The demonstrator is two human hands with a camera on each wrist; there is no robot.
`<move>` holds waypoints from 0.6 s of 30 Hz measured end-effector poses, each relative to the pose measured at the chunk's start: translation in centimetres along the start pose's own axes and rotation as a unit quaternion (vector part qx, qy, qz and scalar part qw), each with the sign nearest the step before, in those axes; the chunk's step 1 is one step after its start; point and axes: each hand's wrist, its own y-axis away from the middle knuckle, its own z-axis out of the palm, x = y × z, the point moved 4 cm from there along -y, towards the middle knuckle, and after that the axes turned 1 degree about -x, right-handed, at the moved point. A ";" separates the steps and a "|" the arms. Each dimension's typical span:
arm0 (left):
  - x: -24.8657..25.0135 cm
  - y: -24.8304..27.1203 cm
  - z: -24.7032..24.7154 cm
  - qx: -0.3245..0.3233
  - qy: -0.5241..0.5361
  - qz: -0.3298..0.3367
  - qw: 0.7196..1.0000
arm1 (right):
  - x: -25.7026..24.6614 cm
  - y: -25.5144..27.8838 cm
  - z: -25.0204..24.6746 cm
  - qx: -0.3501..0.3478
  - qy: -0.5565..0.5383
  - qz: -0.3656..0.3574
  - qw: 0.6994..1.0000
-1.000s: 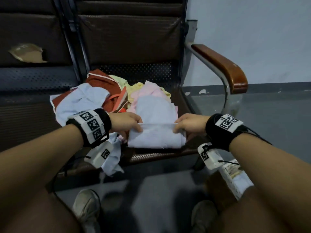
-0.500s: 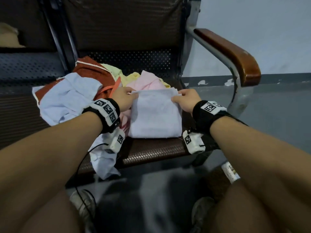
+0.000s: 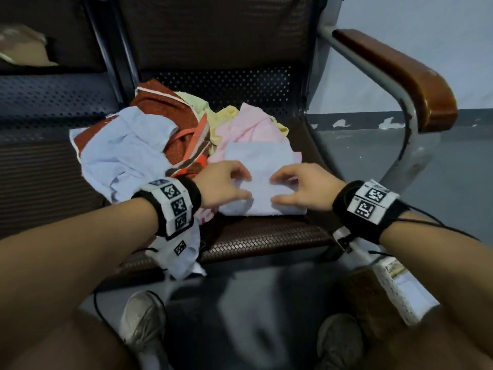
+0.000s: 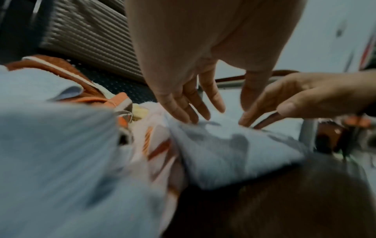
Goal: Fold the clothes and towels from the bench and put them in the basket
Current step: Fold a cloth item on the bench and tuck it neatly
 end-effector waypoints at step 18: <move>-0.5 4.2 1.2 0.067 -0.034 0.067 0.995 | 0.7 3.9 -2.0 0.091 -0.055 0.007 0.994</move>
